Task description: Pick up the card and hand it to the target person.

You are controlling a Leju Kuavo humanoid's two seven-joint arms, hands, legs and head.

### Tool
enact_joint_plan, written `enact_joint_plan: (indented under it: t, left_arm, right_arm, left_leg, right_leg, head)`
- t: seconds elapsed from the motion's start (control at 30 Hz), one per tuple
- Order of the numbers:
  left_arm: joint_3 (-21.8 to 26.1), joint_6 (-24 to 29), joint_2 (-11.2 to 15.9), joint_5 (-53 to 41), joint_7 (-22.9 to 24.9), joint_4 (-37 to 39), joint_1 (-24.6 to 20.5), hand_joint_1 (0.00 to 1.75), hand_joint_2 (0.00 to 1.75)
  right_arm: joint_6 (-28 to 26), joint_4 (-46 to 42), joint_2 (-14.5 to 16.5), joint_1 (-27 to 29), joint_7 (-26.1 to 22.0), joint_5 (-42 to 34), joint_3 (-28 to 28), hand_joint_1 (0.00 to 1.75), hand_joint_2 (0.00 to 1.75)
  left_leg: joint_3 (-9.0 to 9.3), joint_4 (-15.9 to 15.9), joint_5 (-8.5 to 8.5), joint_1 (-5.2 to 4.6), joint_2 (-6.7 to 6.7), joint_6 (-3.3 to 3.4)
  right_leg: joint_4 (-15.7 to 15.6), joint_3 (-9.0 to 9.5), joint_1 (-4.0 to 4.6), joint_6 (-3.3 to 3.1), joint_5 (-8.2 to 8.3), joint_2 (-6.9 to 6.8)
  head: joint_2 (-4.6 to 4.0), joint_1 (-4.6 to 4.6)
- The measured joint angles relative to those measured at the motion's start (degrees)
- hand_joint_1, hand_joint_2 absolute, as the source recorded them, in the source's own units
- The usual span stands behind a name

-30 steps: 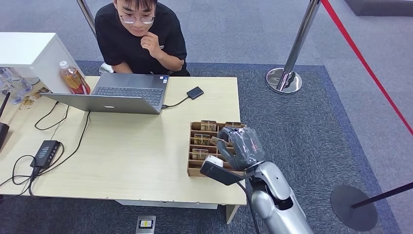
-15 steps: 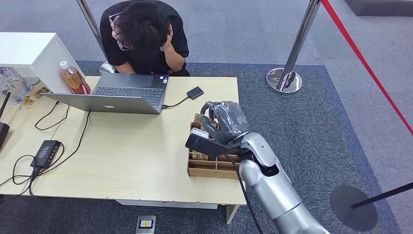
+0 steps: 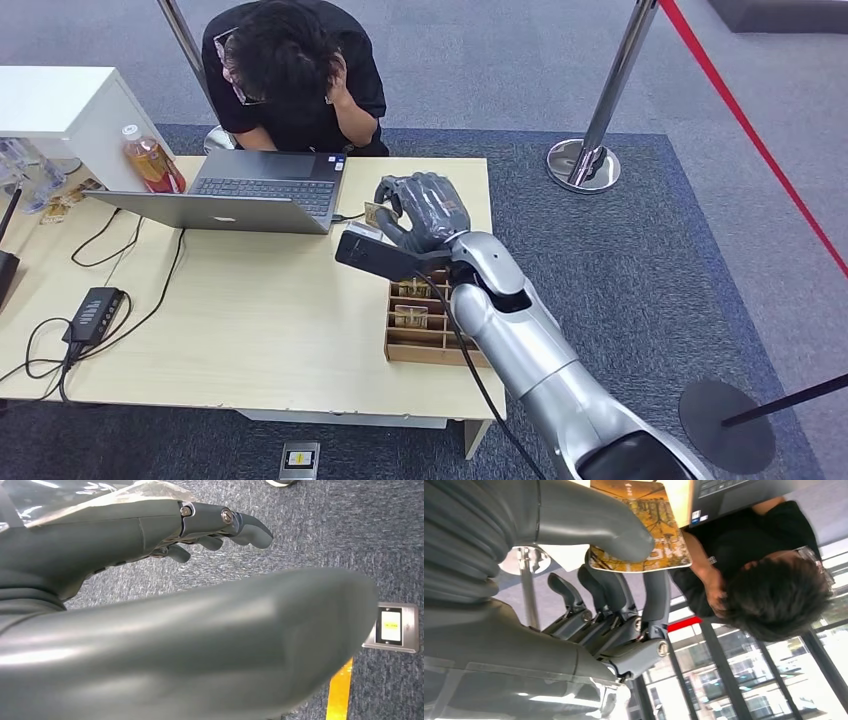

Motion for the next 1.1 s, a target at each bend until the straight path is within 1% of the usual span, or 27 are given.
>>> enact_joint_plan:
  t: [0.23,0.7,0.83,0.87,0.9,1.0,1.07,1.1]
  left_arm:
    - [0.0,0.3,0.0,0.0,0.2,0.0,0.0,0.00,0.00]
    - [0.3,1.2,0.0,0.6,0.9,0.0,0.0,0.00,0.00]
    - [0.5,1.3,0.0,0.7,0.9,0.0,0.0,0.00,0.00]
    - [0.5,1.3,0.0,0.8,0.9,0.0,0.0,0.00,0.00]
    - [0.5,1.3,0.0,0.8,0.9,0.0,0.0,0.00,0.00]
    - [0.5,1.3,0.0,0.8,0.9,0.0,0.0,0.00,0.00]
    - [0.5,1.3,0.0,0.8,0.8,0.0,-0.1,0.00,0.00]
    - [0.5,1.3,0.0,0.7,0.8,0.0,-0.1,0.00,0.00]
  right_arm:
    - [-0.8,5.4,2.6,-2.3,-0.6,-0.2,0.3,1.50,1.75]
    - [-1.8,13.5,6.2,-4.6,-1.0,0.1,1.2,1.52,1.75]
    - [-1.8,15.1,7.0,-5.4,-1.0,0.2,1.6,1.47,1.75]
    - [-1.8,15.4,7.2,-5.6,-1.0,0.2,1.7,1.42,1.75]
    - [-1.8,15.7,7.4,-5.7,-1.0,0.1,1.8,1.33,1.75]
    - [-1.8,16.3,7.7,-5.8,-1.0,-0.3,2.2,0.44,1.75]
    - [-1.8,16.6,7.7,-5.8,-1.0,-0.8,2.5,0.53,1.75]
    - [-1.8,16.6,7.8,-5.8,-1.0,-0.9,2.6,0.66,1.75]
  left_leg:
    - [0.00,0.0,0.01,0.00,0.00,0.00]
    - [-0.01,0.0,0.01,0.00,0.00,-0.02]
    - [0.00,0.0,0.02,0.00,0.00,-0.02]
    - [0.00,0.0,0.02,0.00,0.00,-0.02]
    - [0.00,0.0,0.02,0.00,0.00,-0.02]
    - [-0.01,0.0,0.02,0.00,0.00,-0.02]
    - [-0.01,0.0,0.02,0.00,-0.01,-0.02]
    - [-0.01,0.0,0.02,0.00,-0.01,-0.02]
  right_leg:
    - [0.0,0.00,0.00,0.00,0.00,0.00]
    - [0.0,-0.01,0.00,0.00,0.01,0.00]
    - [0.0,-0.01,0.00,0.00,0.01,0.00]
    - [0.0,-0.01,0.00,0.00,0.01,0.00]
    - [0.0,-0.01,0.00,0.00,0.01,0.00]
    - [0.0,-0.01,0.00,0.00,0.01,0.00]
    - [0.0,-0.02,0.00,0.00,0.01,0.00]
    - [0.0,-0.02,0.00,0.00,0.01,0.00]
  head:
    - [0.01,0.00]
    - [0.01,-0.01]
    - [0.00,-0.01]
    - [0.01,-0.01]
    - [0.01,-0.01]
    - [0.01,-0.01]
    - [0.01,-0.01]
    - [0.01,-0.01]
